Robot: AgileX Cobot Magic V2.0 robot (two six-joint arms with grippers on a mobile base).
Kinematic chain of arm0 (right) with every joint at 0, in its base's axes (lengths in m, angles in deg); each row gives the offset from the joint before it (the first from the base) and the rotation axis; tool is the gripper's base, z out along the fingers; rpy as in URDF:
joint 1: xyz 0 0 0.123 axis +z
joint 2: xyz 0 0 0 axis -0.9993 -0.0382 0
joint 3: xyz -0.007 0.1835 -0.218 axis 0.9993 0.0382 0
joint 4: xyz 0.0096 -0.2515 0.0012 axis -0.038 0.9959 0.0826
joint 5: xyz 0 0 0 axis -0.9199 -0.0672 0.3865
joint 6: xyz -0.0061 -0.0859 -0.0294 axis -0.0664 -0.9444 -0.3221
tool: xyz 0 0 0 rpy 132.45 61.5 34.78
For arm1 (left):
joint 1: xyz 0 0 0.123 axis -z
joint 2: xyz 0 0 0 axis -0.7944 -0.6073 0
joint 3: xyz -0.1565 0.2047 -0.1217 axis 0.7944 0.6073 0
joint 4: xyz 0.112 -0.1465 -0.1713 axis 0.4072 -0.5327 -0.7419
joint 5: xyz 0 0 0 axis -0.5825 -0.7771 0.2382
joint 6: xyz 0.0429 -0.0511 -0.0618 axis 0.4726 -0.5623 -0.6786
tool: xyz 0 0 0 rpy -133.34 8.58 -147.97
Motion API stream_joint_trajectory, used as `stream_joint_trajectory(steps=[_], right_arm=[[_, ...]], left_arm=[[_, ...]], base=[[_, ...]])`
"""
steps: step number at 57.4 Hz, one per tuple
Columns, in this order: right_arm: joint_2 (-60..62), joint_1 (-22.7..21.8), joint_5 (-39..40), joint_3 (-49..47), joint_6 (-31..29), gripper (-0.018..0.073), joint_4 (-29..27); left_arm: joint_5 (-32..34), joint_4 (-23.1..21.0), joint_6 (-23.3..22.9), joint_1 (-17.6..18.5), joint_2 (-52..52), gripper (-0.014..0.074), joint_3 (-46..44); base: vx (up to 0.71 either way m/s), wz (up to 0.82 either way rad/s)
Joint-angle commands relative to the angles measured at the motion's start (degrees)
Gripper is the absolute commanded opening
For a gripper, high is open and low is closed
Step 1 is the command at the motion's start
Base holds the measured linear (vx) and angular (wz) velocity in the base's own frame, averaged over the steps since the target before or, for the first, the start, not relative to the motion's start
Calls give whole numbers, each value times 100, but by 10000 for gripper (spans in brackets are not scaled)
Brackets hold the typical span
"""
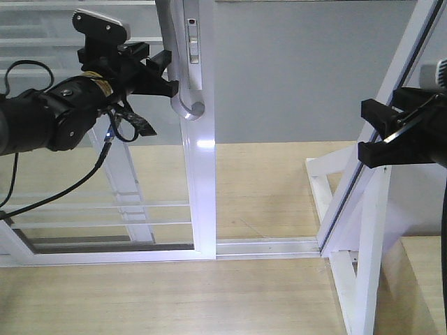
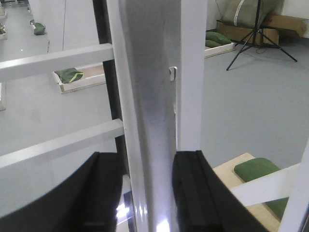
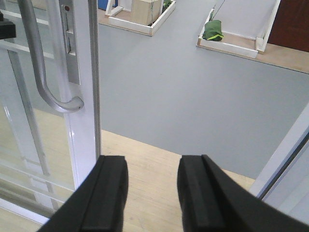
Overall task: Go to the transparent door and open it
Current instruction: 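Grip the handle with the left gripper and slide the door farther open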
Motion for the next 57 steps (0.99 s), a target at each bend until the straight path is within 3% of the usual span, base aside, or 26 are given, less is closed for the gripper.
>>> stream_joint_trajectory(steps=[1, 17, 27, 38, 57], right_arm=[[59, -25, 474, -166, -9, 333, -9], [59, -25, 481, -166, -28, 333, -9], [59, -25, 481, -166, -27, 333, -4], [59, -25, 481, -166, -27, 333, -4], [59, -25, 470, -166, -27, 333, -4]], left_arm=[[387, -122, 14, 25, 51, 399, -494], [256, -198, -29, 25, -490, 398, -1221], [186, -1138, 88, -39, -490, 376, -1248], [-88, -1771, 831, -65, -473, 376, -1248], [-356, -1772, 886, -110, -384, 376, -1248]], base=[[0, 0], [0, 0], [0, 0], [0, 0], [0, 0]])
